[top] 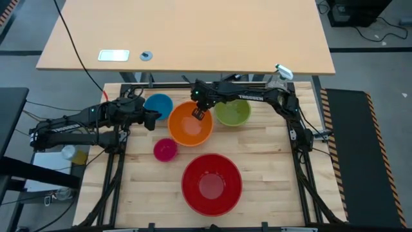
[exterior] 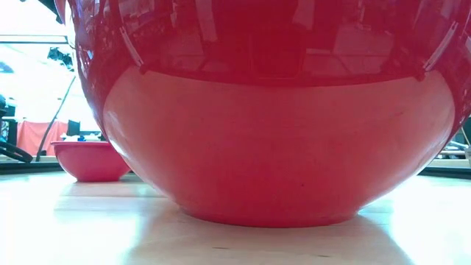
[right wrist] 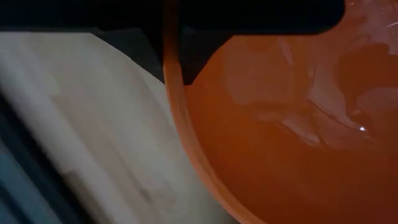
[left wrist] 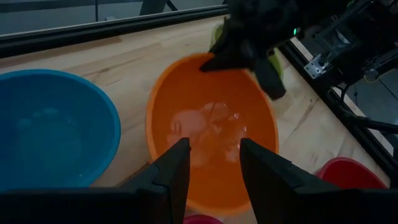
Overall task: Nest bowls inside each other
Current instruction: Stack the orange bowl on top of the red bowl, then stack the green bowl on top of the orange bowl
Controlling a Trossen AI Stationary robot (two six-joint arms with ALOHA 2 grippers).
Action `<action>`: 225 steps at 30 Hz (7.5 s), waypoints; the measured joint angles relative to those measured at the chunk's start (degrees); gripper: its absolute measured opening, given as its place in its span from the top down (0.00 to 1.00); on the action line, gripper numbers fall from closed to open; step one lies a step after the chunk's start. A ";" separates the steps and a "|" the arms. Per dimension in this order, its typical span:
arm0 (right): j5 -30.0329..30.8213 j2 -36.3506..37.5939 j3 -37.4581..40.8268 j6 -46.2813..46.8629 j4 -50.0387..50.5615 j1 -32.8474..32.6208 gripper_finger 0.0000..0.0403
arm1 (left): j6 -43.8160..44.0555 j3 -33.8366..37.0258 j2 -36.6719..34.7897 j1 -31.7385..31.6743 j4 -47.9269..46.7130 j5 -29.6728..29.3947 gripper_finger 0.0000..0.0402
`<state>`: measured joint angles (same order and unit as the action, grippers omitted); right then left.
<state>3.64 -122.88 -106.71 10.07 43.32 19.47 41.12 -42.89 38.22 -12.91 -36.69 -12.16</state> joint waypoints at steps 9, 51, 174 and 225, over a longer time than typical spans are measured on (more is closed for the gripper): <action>-3.42 5.80 -0.01 -0.15 3.51 0.54 0.95 | -1.96 0.02 0.00 0.00 0.00 0.02 0.64; 0.24 12.40 6.29 -2.39 10.13 -30.33 0.93 | -7.42 0.22 -0.29 12.90 14.64 -1.13 0.64; -1.48 30.39 51.64 50.87 -8.31 9.87 0.95 | -5.77 0.22 -0.35 12.70 12.31 -2.23 0.64; -2.26 30.26 25.72 40.10 5.27 -25.14 0.95 | -5.94 0.22 -0.35 12.70 10.25 -4.24 0.64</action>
<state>1.38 -92.62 -80.99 50.17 48.59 -5.67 35.18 -42.68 37.87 -0.21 -26.44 -16.40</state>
